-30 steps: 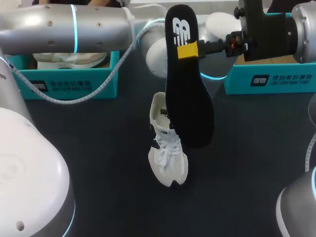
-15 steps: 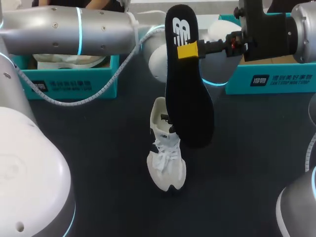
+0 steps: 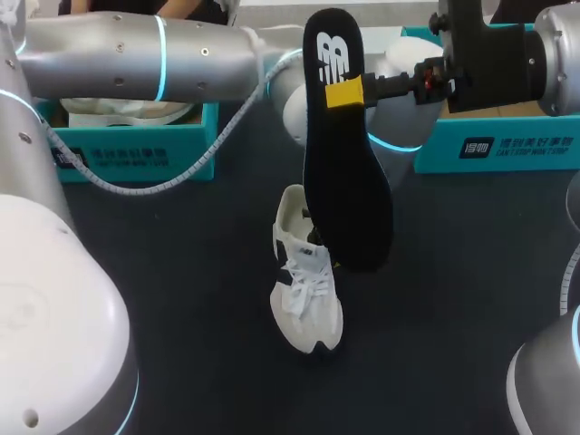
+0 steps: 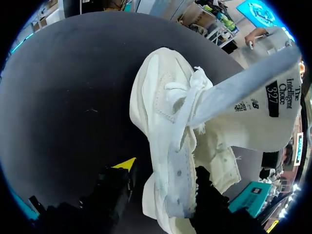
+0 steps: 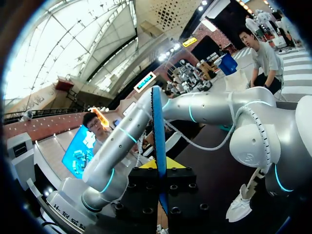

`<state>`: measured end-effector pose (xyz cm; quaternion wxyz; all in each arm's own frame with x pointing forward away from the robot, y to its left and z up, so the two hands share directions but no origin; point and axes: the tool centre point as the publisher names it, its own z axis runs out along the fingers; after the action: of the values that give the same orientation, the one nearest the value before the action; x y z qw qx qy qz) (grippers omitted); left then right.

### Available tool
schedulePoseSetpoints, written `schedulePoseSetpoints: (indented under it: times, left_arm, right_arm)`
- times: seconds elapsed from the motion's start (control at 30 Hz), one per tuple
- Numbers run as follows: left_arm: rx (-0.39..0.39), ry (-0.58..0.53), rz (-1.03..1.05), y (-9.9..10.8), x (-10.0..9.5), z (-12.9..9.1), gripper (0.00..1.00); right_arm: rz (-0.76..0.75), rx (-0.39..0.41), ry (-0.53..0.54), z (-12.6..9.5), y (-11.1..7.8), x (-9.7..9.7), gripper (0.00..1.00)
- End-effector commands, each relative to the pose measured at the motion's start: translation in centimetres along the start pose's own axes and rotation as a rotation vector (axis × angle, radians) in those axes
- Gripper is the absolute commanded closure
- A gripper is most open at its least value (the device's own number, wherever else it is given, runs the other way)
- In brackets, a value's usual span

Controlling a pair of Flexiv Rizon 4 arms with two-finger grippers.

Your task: Take the shoe out of the shoebox, open the shoe tongue, remove and reinsert the insole, then place the shoe into the shoebox

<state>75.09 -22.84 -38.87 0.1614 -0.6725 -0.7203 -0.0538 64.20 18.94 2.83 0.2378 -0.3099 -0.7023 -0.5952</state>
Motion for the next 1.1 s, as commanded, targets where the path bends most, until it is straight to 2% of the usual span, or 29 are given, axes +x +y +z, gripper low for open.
schedulePoseSetpoints:
  times: [0.03,0.4,0.57,0.9,1.1]
  left_arm:
    - [0.0,-0.089,0.013,0.0,2.2,-2.2,0.0]
    - [-0.057,-0.433,0.05,1.4,5.4,-8.8,0.0]
    - [-0.089,-0.594,0.049,1.3,8.2,-10.6,0.0]
    - [-0.174,-0.823,0.037,1.7,13.3,-14.0,0.0]
    - [-0.214,-0.96,0.118,2.2,15.6,-15.9,0.0]
  right_arm:
    - [0.0,0.001,0.001,0.4,0.2,-0.1,1.0]
    - [0.0,0.001,0.001,0.4,0.2,-0.1,1.0]
    - [0.0,0.001,0.001,0.4,0.2,-0.1,1.0]
    - [0.0,0.001,0.001,0.4,0.2,-0.1,1.0]
    - [0.0,0.001,0.001,0.4,0.2,-0.1,1.0]
